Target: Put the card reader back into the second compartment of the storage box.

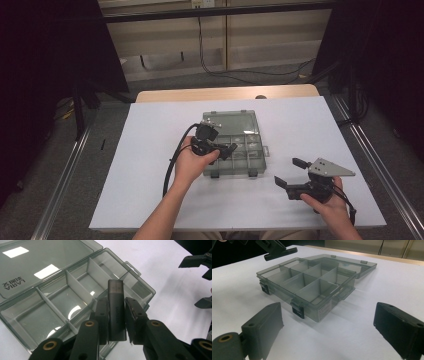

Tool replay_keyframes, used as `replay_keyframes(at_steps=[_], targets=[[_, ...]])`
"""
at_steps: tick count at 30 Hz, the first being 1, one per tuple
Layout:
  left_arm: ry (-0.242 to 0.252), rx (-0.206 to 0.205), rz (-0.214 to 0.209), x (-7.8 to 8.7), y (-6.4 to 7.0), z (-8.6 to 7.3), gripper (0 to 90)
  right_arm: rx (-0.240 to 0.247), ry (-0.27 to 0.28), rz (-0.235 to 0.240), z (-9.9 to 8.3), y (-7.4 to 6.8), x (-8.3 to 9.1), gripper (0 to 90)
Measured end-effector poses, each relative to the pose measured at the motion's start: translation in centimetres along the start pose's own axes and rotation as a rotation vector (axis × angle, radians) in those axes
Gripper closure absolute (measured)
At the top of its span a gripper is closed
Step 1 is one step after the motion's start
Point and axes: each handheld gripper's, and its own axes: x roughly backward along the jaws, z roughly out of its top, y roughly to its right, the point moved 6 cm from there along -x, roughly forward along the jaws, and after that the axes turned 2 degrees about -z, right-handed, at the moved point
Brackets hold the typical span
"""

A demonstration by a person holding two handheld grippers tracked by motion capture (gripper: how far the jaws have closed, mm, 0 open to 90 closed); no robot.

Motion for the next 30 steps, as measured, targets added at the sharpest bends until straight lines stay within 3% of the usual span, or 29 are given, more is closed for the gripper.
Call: replay_keyframes(at_steps=[30], targets=[[0.012,0.022,0.042,-0.5,-1.6,0.4,73.6,0.007,0.0,0.006,0.0,-0.2,0.0,8.1]])
